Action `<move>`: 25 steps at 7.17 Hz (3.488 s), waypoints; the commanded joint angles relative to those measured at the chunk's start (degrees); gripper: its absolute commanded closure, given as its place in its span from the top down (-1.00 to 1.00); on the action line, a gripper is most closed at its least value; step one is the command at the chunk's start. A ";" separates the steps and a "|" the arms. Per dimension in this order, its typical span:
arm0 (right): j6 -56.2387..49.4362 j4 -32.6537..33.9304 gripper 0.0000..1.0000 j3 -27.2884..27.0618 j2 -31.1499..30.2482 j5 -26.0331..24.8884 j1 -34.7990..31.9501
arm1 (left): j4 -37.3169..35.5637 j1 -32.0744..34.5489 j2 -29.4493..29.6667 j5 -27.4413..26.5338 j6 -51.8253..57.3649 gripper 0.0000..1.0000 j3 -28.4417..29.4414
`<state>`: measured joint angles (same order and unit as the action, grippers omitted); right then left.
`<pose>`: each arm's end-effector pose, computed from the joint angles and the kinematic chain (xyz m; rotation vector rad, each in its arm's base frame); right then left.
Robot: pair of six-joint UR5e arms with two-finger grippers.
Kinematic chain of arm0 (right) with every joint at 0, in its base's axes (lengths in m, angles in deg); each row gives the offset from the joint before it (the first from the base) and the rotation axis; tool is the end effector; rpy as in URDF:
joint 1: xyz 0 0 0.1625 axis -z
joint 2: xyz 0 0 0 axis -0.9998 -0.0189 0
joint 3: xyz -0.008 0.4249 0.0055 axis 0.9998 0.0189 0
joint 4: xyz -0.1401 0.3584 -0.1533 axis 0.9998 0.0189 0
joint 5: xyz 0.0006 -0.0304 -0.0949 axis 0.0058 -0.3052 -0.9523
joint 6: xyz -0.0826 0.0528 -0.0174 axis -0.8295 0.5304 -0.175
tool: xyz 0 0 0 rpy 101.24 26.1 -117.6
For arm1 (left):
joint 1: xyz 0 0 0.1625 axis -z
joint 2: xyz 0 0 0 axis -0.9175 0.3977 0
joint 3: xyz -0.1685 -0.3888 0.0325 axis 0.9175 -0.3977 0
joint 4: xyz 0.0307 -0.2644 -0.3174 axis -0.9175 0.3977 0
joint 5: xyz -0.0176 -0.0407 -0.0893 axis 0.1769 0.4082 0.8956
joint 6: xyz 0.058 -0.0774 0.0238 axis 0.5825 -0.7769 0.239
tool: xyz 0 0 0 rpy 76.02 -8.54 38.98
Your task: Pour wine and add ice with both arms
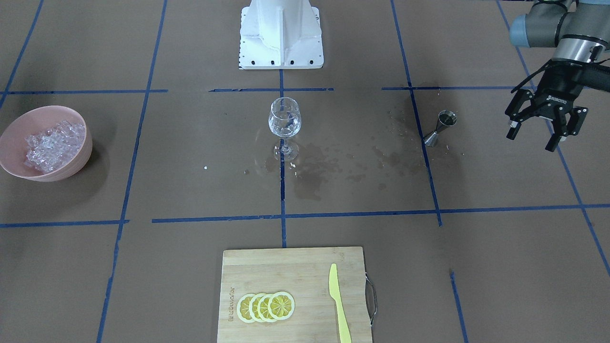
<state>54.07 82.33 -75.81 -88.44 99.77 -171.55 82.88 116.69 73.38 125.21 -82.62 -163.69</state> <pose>-0.0021 -0.5086 0.5637 0.0725 -0.8026 0.0025 0.1717 -0.4062 0.4836 0.9065 0.9792 -0.1344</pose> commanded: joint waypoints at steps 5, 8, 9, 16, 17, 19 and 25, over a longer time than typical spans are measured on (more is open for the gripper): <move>-0.16 -0.02 1.00 -0.29 0.24 -0.02 0.02 | -3.35 -36.32 -4.82 -55.06 -12.11 0.97 -5.20; -0.25 -0.02 1.00 -0.03 0.33 -0.20 0.02 | -3.52 -43.09 -4.82 -64.31 -12.11 0.98 -4.68; -0.16 -0.02 1.00 0.06 0.33 -0.20 0.02 | -3.52 -44.49 -4.65 -67.02 -12.37 0.98 -1.97; -0.25 0.07 1.00 0.07 0.59 -0.11 0.02 | -3.26 -46.79 -1.66 -68.81 -12.28 0.98 3.68; -0.25 0.07 1.00 0.06 0.59 -0.02 0.02 | -3.26 -46.79 -1.40 -68.81 -12.37 0.98 3.77; -0.25 -0.02 1.00 0.15 0.59 -0.02 0.02 | -3.17 -46.88 0.79 -68.81 -12.37 0.98 5.86; -0.25 -0.02 1.00 -0.03 0.50 0.07 0.02 | -0.55 -46.88 3.44 -68.72 -12.28 0.97 11.23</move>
<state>53.82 82.34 -75.80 -87.86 99.80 -171.53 80.88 69.84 76.62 56.48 -95.00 -153.46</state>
